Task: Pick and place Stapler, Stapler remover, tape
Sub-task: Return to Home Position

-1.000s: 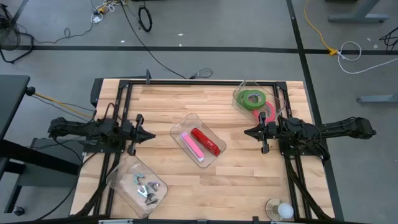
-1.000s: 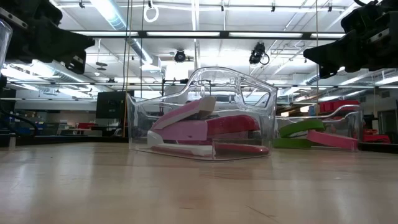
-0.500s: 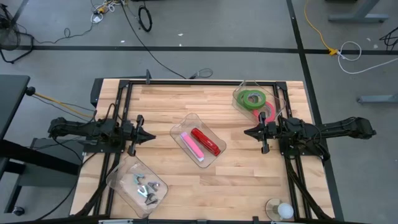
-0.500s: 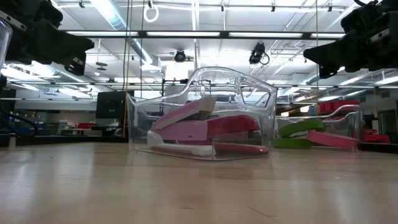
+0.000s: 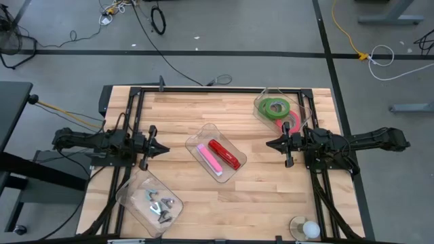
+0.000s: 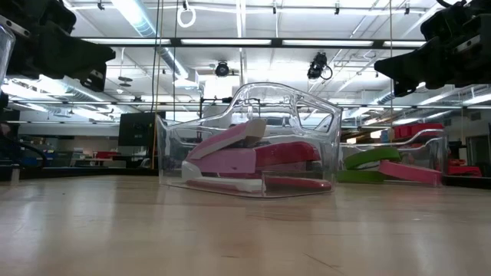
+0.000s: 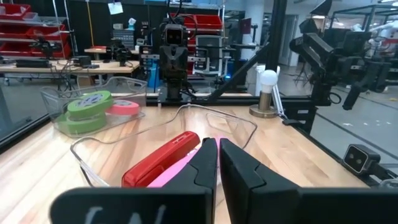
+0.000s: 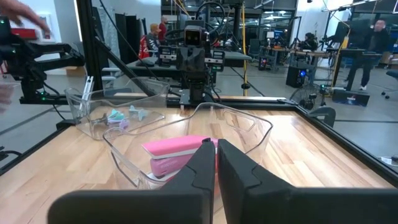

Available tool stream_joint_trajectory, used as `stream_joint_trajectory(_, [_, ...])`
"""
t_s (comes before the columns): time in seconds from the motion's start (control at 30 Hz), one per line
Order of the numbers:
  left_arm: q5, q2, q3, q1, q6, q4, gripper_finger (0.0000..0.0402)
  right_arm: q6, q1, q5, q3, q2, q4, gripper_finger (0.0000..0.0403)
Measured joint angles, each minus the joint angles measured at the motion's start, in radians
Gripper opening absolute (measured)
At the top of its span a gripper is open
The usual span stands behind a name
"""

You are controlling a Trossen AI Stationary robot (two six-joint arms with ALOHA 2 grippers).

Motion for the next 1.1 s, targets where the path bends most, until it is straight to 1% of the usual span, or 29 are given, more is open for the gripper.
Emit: stream_joint_trajectory(1.1, [0.004,0.000,0.000,0.000,-0.002,0.017,0.0025,0.000,0.000,0.000,0.000,0.000,0.000,0.0022])
